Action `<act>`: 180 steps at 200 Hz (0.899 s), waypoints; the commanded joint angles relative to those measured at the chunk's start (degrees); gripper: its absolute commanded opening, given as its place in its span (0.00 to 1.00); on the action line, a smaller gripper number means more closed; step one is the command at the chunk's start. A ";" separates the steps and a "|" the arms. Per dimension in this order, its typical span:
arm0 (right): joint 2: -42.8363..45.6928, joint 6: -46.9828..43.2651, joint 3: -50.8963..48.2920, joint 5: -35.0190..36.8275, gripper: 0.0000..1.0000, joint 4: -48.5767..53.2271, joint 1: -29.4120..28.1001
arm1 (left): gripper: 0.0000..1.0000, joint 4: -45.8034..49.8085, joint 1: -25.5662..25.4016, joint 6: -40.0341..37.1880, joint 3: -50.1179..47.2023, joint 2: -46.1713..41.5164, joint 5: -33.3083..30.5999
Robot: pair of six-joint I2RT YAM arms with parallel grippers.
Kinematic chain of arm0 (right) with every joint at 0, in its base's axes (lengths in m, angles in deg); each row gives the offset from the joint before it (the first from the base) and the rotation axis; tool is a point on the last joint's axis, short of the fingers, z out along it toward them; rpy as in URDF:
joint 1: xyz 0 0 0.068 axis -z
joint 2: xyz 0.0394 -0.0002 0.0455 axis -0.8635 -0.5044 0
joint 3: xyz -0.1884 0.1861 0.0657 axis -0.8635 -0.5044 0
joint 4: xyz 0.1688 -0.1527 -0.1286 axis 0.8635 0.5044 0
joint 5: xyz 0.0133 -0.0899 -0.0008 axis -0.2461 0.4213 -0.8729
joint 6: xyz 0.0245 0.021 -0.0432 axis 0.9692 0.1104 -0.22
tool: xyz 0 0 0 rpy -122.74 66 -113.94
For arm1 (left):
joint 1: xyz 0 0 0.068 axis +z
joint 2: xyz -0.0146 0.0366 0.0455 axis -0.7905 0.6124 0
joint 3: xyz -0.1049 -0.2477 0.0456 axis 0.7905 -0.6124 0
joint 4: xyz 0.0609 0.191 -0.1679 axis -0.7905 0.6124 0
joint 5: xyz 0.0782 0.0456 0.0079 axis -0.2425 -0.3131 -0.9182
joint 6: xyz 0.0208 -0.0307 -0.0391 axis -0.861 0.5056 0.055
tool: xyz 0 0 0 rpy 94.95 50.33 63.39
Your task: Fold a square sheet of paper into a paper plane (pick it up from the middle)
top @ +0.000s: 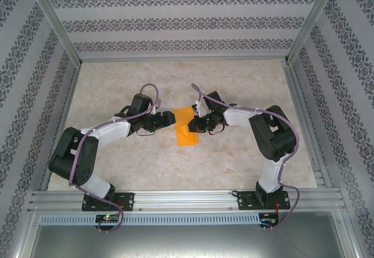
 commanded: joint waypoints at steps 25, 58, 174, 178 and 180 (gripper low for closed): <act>6.43 8.53 -1.78 -9.10 0.00 -9.80 1.67 | 0.80 -19.64 -0.17 11.87 -5.28 -3.83 1.11; 8.51 13.95 -3.33 -12.31 0.00 -15.38 2.86 | 0.82 -29.43 0.13 19.47 -8.12 -4.15 1.78; 9.94 28.97 -7.47 -17.28 0.01 -34.97 4.53 | 0.65 -44.01 -0.90 38.03 -4.16 4.57 8.80; 9.88 29.33 -7.70 -17.27 0.01 -35.42 4.62 | 0.64 -44.09 -1.04 38.12 -3.87 4.68 8.90; 9.83 29.49 -7.78 -17.21 0.01 -35.68 4.63 | 0.63 -44.17 -1.08 38.16 -3.78 4.72 8.96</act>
